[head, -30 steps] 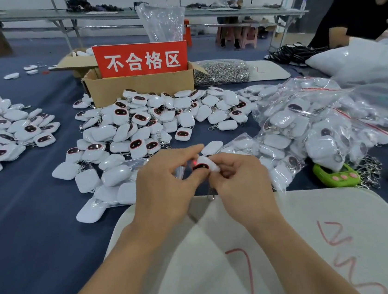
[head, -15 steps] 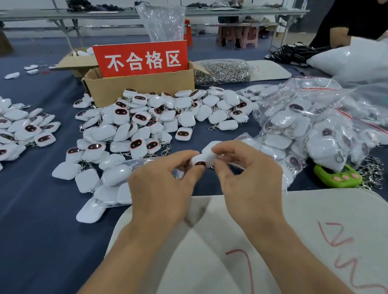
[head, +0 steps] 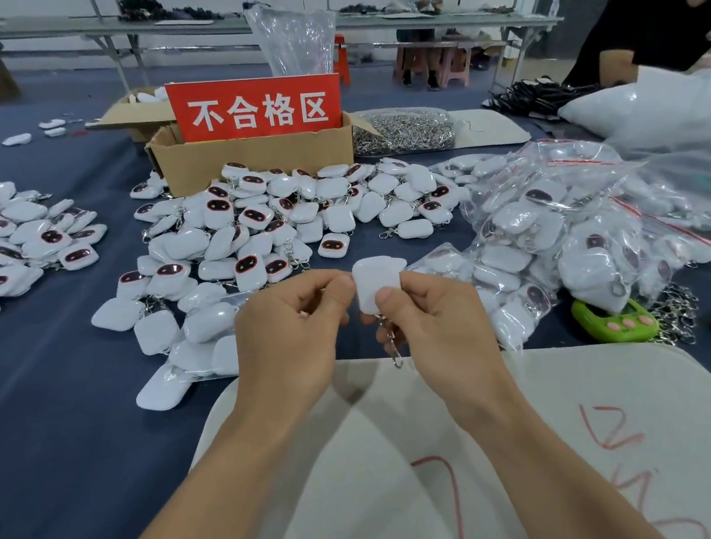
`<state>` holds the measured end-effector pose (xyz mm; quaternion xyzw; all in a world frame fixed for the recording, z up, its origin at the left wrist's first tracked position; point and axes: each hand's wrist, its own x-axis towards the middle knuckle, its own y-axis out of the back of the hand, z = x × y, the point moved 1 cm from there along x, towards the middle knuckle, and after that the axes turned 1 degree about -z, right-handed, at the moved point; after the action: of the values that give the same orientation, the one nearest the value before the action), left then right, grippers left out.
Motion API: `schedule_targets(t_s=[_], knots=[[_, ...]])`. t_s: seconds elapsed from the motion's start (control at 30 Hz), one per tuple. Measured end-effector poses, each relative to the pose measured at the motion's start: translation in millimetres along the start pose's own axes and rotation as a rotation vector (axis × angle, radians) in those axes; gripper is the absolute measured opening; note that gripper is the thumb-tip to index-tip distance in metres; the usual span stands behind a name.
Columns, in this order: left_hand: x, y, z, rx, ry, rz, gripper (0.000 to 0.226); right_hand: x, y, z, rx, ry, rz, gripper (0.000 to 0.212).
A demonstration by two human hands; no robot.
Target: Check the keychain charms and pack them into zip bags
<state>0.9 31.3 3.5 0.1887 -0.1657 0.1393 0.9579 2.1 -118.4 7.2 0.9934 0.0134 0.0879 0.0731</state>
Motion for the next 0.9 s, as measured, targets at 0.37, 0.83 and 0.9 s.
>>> schedule_targets(t_s=[0.37, 0.83, 0.9], knots=[[1, 5, -3, 0.802, 0.051, -0.031, 0.022, -2, 2, 1, -0.060, -0.063, 0.120, 0.008], [2, 15, 5, 0.323, -0.187, 0.094, 0.052, 21, -40, 3, -0.277, 0.034, -0.099, 0.019], [4, 18, 4, 0.261, -0.217, 0.094, 0.054, 33, -51, -1, -0.285, -0.004, -0.141, 0.022]])
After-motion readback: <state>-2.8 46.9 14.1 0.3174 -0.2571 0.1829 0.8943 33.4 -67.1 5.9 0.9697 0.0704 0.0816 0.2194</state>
